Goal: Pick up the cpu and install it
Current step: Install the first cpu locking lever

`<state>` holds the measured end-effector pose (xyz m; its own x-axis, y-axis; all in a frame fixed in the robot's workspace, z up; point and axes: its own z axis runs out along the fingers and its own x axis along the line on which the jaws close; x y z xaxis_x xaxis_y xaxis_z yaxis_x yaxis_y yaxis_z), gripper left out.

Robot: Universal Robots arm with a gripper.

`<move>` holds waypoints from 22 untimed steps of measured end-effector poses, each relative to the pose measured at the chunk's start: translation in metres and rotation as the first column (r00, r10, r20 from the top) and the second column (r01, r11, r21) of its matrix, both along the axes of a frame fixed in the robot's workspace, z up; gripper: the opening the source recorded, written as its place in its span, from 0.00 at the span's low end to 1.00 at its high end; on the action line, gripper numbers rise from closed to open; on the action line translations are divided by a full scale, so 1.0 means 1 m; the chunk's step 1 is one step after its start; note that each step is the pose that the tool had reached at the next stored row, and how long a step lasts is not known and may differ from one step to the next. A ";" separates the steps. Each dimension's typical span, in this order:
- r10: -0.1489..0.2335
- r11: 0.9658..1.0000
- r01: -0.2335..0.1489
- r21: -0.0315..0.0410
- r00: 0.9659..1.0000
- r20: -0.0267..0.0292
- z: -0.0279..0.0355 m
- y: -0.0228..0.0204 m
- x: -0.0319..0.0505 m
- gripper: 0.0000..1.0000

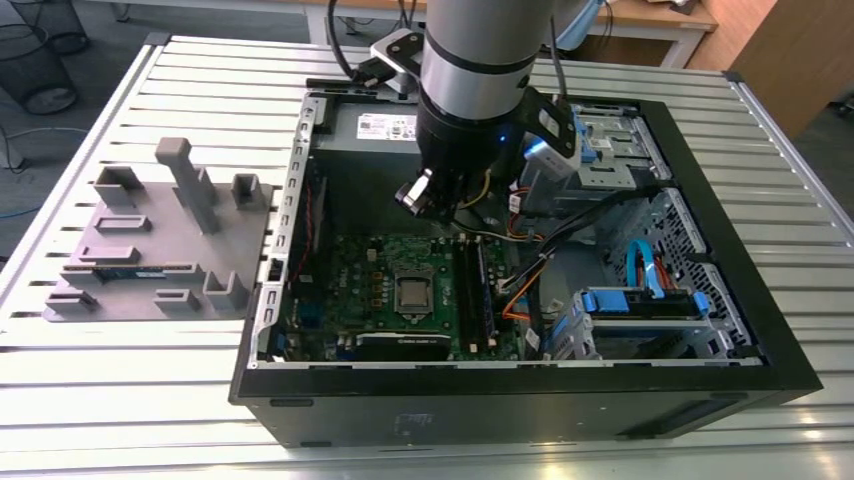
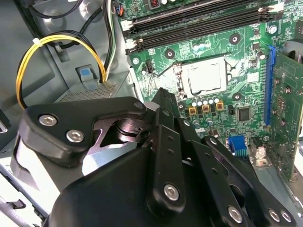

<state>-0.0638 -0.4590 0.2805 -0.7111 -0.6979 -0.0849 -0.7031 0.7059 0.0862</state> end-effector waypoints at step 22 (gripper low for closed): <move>0.000 0.999 0.000 0.033 1.000 0.000 0.0094 0.0000 0.0000 0.11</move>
